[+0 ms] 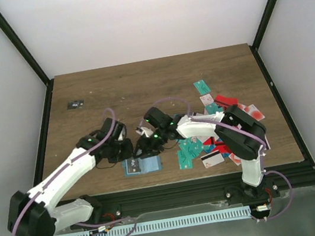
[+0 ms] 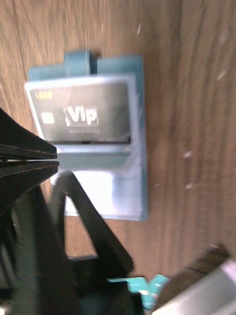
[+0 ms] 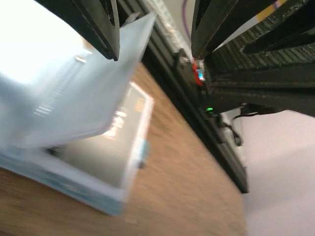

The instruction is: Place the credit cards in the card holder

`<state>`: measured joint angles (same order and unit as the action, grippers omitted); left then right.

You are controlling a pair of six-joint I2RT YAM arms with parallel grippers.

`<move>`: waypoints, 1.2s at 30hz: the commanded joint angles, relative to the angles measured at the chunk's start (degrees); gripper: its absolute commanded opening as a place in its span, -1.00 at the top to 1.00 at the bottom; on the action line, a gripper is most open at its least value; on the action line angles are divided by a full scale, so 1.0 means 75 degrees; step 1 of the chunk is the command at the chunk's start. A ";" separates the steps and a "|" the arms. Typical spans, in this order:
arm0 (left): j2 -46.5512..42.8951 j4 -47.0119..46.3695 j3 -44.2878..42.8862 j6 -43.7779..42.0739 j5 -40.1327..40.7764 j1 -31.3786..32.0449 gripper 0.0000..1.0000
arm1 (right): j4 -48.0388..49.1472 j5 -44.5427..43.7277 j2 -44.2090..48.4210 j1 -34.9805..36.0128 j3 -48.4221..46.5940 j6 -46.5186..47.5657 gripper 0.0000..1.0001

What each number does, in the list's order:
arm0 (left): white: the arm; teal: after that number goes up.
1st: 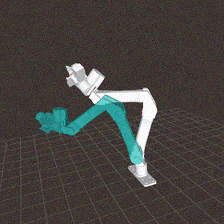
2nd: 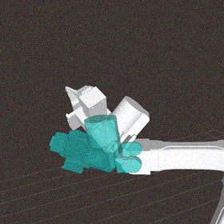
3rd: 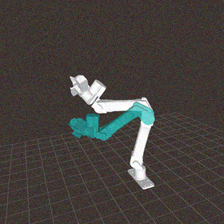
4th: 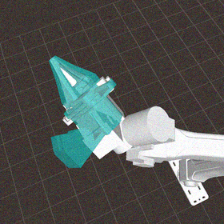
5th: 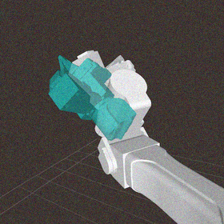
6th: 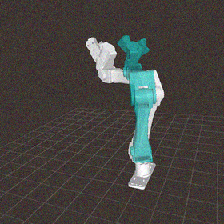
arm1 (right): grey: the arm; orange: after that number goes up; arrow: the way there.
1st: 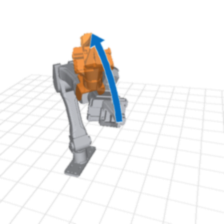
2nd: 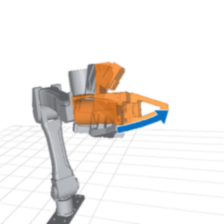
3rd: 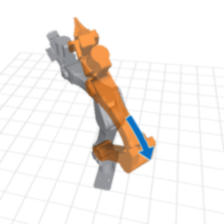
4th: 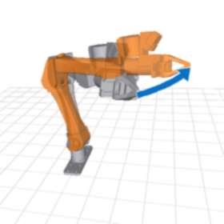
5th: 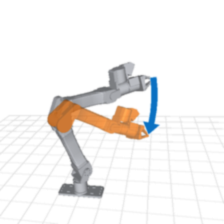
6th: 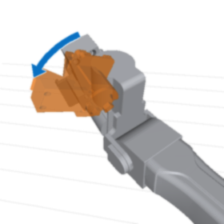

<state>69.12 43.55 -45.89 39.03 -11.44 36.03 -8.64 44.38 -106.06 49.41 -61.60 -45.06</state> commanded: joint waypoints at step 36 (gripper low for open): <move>0.1987 -0.1806 -0.2167 0.0978 -0.0309 0.1944 0.35 | -0.6575 -0.5903 0.6184 -0.1340 0.1921 -0.2193 -0.64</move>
<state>77.36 35.55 -56.84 48.88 -12.05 49.69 -51.77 6.94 -60.16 41.06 -47.62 -56.73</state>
